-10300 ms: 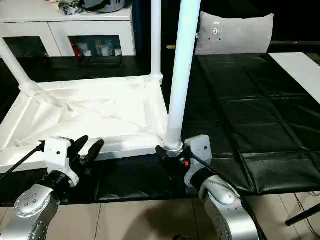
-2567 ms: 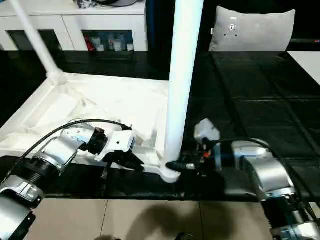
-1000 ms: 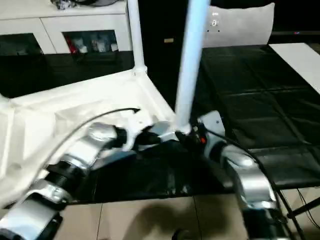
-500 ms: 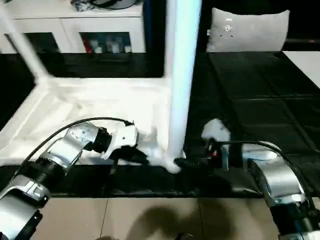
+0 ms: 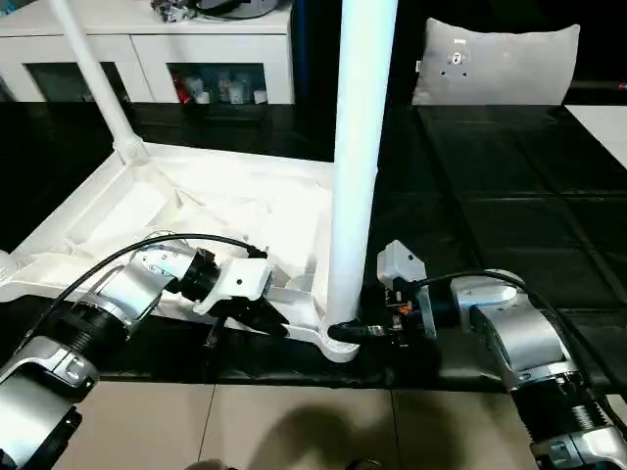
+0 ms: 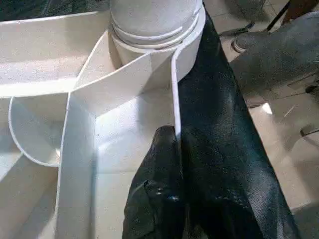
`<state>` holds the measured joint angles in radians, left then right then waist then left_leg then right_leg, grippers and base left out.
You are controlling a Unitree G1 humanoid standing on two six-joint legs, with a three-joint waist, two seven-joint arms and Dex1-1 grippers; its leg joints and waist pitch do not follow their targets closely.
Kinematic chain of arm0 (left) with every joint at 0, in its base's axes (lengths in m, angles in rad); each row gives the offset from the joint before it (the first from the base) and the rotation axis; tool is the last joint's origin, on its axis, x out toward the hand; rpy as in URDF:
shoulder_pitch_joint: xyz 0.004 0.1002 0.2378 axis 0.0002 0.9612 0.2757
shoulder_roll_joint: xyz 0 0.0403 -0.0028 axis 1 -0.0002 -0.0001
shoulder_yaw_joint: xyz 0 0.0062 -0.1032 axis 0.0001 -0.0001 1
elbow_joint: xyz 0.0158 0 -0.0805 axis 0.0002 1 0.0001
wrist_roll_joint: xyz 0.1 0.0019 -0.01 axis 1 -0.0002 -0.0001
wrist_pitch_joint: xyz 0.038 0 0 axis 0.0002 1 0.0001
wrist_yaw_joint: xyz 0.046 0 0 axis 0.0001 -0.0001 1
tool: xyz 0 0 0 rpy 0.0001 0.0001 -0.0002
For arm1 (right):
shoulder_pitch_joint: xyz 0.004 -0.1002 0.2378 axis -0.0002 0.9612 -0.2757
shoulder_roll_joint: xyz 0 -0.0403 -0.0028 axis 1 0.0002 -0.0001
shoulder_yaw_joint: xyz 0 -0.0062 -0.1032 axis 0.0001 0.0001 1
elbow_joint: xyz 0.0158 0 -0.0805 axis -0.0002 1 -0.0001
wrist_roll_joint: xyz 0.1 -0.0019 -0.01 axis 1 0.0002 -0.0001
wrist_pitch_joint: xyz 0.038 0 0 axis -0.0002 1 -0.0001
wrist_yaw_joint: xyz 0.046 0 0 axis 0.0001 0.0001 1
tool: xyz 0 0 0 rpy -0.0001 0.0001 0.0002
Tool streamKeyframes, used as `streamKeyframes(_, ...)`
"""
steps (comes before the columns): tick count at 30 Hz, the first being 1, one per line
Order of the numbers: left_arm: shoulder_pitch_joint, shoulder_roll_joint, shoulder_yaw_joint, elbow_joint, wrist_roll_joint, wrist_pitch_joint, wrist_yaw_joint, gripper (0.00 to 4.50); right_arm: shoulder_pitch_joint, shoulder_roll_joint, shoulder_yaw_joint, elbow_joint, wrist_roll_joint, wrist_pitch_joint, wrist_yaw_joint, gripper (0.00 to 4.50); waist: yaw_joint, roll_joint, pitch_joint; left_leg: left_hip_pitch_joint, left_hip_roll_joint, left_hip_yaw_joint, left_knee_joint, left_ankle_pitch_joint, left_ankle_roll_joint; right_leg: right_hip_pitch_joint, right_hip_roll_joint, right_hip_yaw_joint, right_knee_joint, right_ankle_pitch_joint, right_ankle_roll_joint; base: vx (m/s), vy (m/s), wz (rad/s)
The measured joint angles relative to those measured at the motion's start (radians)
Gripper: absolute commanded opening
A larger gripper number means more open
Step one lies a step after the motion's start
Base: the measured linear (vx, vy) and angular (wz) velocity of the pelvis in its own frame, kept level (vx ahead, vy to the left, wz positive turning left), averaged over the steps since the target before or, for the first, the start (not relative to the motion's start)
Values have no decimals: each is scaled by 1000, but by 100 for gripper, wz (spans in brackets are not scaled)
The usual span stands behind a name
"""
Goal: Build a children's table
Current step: Rotate leg to tighten
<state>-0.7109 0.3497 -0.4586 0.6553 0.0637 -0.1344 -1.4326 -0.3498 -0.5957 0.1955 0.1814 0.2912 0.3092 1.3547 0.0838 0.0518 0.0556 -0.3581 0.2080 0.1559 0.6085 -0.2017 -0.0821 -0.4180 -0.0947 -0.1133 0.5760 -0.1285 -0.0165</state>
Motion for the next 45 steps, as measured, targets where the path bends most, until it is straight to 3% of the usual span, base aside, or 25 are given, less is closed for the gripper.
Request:
streamKeyframes(6,-1,2,9,9,-10,8,-12,0,29,14,-26,-36,35,72,-25,201,3,-2,-1,2,0,1,0,0,0,1,0,1,0,0,0,0,0,0)
streamKeyframes(10,0,3,28,2,-8,92,35,0,66,77,-56,-80,30,111,-164,200,-2,-3,-1,4,0,1,0,-1,-9,2,1,2,1,0,0,0,0,0)
streamKeyframes(14,1,-25,70,1,18,216,182,0,63,204,-101,-91,-34,157,-428,199,-44,-3,-1,6,-3,1,0,0,-11,3,1,0,-3,0,0,0,0,0)
streamKeyframes(20,-8,-159,127,-4,47,380,447,0,-10,394,-171,-66,-147,249,-865,197,-111,-1,-1,-2,-2,-5,0,0,-11,6,1,-12,-26,0,1,0,0,0)
streamKeyframes(23,-13,-196,137,-4,49,415,511,0,-29,428,-179,-50,-177,245,-961,197,-124,0,-1,-4,-2,-6,-1,0,-10,6,2,-13,-30,1,1,0,0,0)
streamKeyframes(24,-13,-212,144,-6,49,428,536,0,-35,442,-186,-43,-185,237,-988,250,-128,0,-2,-6,-2,-6,-2,0,-10,6,2,-12,-30,3,0,0,0,0)
streamKeyframes(30,-13,-227,145,-35,49,454,565,0,-34,463,-197,-44,-189,214,-1022,299,-123,0,-1,-9,-1,-7,-8,0,-6,1,2,-11,-29,14,-3,0,0,0)
streamKeyframes(33,-13,-213,135,-36,49,424,545,0,4,415,-197,-79,-172,191,-966,316,-108,1,-1,-10,-1,-8,-12,1,-2,-2,2,-11,-27,14,-6,19,-8,1)
streamKeyframes(34,-12,-210,134,-36,48,417,539,0,9,405,-197,-85,-166,189,-949,339,-105,1,-1,-10,-1,-7,-12,1,-1,-3,2,-11,-27,14,-6,0,0,0)
streamKeyframes(36,-12,-204,132,-36,48,407,527,0,16,388,-198,-92,-162,186,-918,344,-103,2,-1,-10,-1,-7,-12,1,-1,-3,2,-11,-26,13,-7,0,0,0)
streamKeyframes(43,1,-94,115,-13,25,264,340,0,77,150,-206,-140,-45,165,-555,419,-86,3,0,-7,-1,-5,-11,1,-1,-2,2,-9,-25,12,-4,0,0,0)
streamKeyframes(45,1,-70,105,-10,21,228,281,0,84,96,-187,-154,-19,164,-453,419,-79,3,0,-7,-1,-5,-9,1,-1,-1,2,-9,-24,12,-3,0,0,0)
